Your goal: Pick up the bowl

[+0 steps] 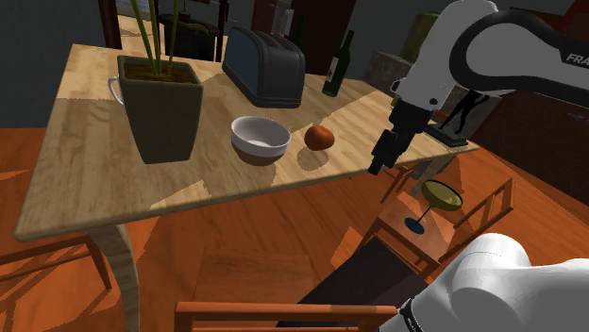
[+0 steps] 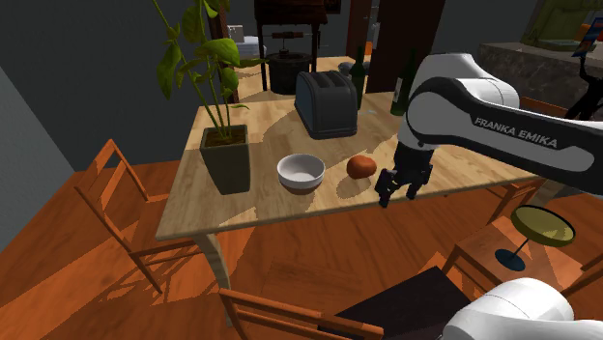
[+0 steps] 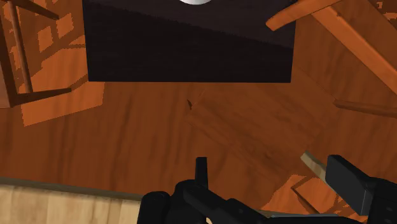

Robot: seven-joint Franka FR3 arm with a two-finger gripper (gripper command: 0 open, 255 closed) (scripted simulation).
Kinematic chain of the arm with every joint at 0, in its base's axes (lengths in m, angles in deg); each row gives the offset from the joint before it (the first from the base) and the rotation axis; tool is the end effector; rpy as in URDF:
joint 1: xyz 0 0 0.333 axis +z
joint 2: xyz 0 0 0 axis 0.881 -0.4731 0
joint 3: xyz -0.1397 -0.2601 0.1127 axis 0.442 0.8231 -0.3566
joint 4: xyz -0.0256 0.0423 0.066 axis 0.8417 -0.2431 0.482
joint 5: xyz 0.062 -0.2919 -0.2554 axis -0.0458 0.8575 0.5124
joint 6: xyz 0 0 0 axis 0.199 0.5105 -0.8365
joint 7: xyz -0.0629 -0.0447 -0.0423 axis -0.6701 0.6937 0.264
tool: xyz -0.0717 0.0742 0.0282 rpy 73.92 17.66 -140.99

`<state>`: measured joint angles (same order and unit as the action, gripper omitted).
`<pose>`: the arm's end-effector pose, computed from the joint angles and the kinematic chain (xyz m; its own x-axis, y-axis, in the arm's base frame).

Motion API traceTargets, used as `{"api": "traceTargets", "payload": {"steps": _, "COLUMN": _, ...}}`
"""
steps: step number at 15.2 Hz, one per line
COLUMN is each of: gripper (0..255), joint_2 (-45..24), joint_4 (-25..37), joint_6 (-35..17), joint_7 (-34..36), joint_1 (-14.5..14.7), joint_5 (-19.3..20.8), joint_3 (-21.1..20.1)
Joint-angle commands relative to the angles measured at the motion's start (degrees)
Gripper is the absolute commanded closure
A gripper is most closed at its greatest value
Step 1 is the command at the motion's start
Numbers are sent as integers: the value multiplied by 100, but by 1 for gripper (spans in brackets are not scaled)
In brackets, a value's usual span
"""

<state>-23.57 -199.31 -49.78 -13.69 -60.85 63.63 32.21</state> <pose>0.3019 0.0073 0.5572 0.9973 0.0401 -0.0609 0.0333 -0.9935 -0.1085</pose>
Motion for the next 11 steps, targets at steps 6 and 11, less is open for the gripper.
{"api": "traceTargets", "payload": {"steps": 6, "gripper": 0, "joint_2": -1078, "joint_4": 560, "joint_6": -635, "joint_7": -2, "joint_1": 108, "joint_5": -158, "joint_3": -81}}
{"api": "traceTargets", "payload": {"steps": 11, "gripper": 0, "joint_2": -2145, "joint_4": 1291, "joint_6": -1089, "joint_7": -10, "joint_1": 201, "joint_5": -289, "joint_3": -148}}
